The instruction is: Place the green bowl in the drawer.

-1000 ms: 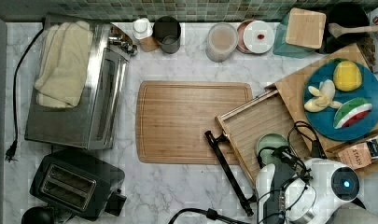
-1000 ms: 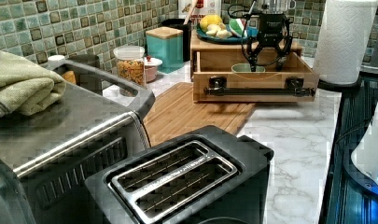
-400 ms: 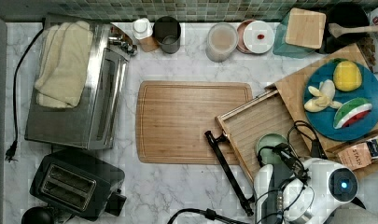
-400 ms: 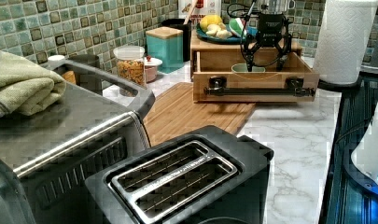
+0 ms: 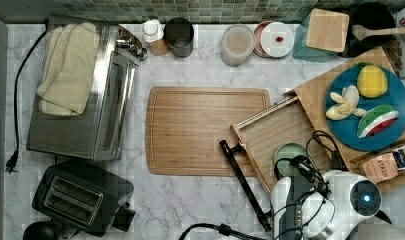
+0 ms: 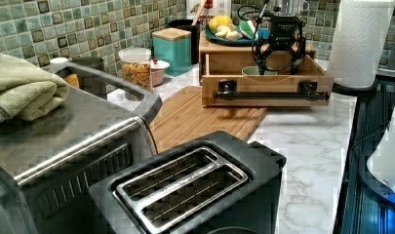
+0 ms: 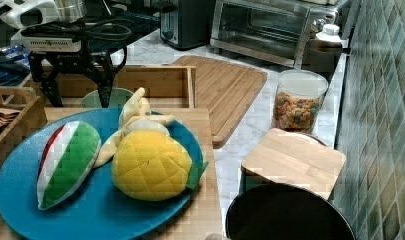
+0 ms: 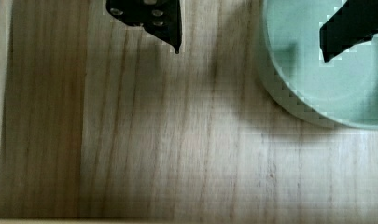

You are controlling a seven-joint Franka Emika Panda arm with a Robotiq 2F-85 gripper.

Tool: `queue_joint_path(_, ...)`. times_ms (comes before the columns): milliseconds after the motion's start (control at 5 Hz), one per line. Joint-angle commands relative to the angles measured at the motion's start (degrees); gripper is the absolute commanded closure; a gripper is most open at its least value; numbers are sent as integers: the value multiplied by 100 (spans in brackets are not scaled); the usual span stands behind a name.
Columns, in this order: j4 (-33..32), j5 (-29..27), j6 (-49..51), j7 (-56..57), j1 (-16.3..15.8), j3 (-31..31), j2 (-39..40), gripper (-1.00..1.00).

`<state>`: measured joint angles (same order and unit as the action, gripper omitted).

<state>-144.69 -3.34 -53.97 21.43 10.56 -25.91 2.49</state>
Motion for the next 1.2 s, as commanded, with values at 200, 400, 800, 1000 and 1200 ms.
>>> queue_joint_path(200, -29, 43, 12, 10, -25, 22, -172, -100)
queue_joint_path(400, -26, 43, 11, 11, -35, 13, -172, -100)
queue_joint_path(800, -30, 42, 13, 12, -52, -3, -172, -100)
queue_joint_path(1000, -29, 38, 13, 15, -229, -181, -170, -100)
queue_joint_path(1200, -28, 42, 12, 11, -59, -12, -171, -100)
